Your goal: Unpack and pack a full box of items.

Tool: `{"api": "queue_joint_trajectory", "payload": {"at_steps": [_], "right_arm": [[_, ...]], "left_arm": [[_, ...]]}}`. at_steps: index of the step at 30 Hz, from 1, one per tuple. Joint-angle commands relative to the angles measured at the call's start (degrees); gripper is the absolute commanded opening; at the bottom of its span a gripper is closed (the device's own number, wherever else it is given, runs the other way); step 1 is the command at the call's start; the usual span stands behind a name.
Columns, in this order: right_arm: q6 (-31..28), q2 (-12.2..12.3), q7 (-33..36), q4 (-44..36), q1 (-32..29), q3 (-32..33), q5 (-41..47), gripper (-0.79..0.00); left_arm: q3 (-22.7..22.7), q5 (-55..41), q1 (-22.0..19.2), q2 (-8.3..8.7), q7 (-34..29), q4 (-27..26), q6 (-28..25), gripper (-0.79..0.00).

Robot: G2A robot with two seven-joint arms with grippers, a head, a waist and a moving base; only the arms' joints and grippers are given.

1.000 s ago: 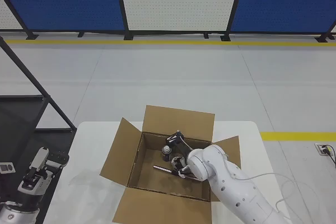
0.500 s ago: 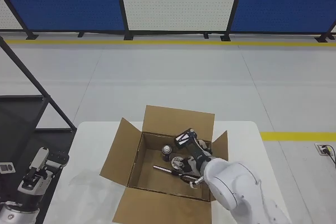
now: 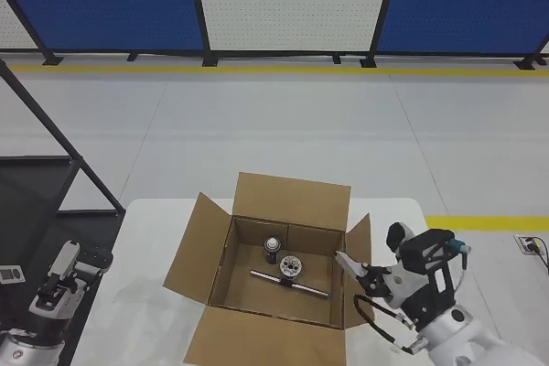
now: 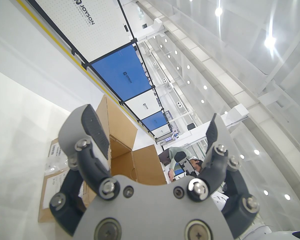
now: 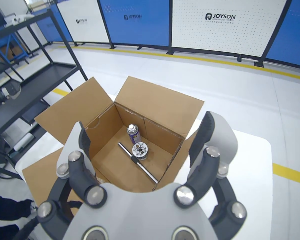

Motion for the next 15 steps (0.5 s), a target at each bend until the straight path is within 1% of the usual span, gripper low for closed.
{"api": "queue_joint_trajectory", "payload": {"at_steps": [1, 2, 8, 12, 14, 15], "right_arm": [[-3.69, 0.22, -0.13, -0.01, -2.19, 4.25, 6.97, 0.0], [-5.02, 0.4, 1.03, 0.19, -3.43, 6.64, 9.14, 0.0], [-5.02, 0.4, 1.03, 0.19, -3.43, 6.64, 9.14, 0.0], [-5.02, 0.4, 1.03, 0.19, -3.43, 6.64, 9.14, 0.0], [-5.13, 0.4, 0.98, 0.3, -3.56, 6.52, 9.42, 0.0], [-6.21, 0.44, 1.33, 0.75, -3.92, 6.06, 11.19, 0.0]], "left_arm": [[0.0, 0.0, 0.0, 0.0, 0.0, 0.0, 0.0, 0.0], [0.0, 0.0, 0.0, 0.0, 0.0, 0.0, 0.0, 0.0], [-0.16, 0.84, 0.5, -0.04, 0.85, -0.58, 0.23, 0.0], [-1.05, 2.35, 2.07, 0.09, -1.43, -1.1, -0.91, 0.0], [-1.05, 2.35, 2.07, 0.09, -1.43, -1.1, -0.91, 0.0], [-1.05, 2.35, 2.07, 0.09, -1.43, -1.1, -0.91, 0.0]]}}
